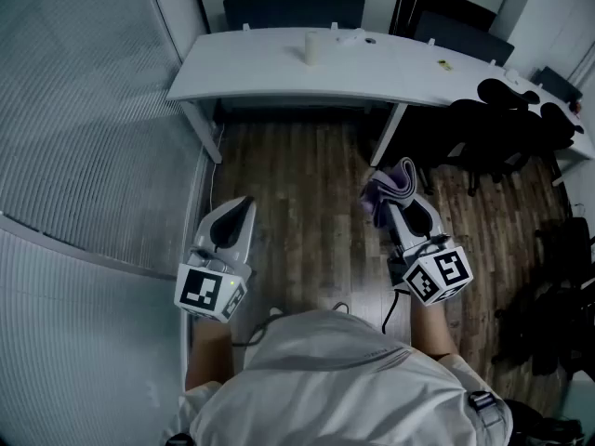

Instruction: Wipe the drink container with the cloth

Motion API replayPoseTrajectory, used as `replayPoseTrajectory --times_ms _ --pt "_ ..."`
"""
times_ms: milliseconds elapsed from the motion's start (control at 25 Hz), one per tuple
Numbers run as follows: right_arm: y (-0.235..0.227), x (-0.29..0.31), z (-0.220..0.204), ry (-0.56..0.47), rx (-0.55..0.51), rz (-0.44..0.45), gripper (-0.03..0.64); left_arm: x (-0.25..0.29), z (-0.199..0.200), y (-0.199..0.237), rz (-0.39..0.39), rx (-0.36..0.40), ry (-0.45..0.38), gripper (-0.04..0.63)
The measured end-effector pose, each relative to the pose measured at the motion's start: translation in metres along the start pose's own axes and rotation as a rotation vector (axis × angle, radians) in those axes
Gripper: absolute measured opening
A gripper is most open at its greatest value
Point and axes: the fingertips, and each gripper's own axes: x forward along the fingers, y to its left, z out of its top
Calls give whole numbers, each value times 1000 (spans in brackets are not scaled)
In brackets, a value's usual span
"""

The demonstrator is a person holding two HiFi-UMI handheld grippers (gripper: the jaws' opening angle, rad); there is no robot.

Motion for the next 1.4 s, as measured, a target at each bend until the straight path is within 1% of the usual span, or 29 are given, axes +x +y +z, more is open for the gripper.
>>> replayPoseTrajectory --times_ms 520,760,960,1400 --pt "4 0 -2 8 1 0 98 -5 1 0 -2 1 4 3" --pt "6 1 -3 -10 41 -5 98 -9 -2 5 -6 -3 8 3" --pt "13 2 -6 -4 43 -7 98 -15 -5 9 -11 -5 8 3" --pt "34 16 -15 23 49 -17 98 -35 -13 33 1 -27 6 3"
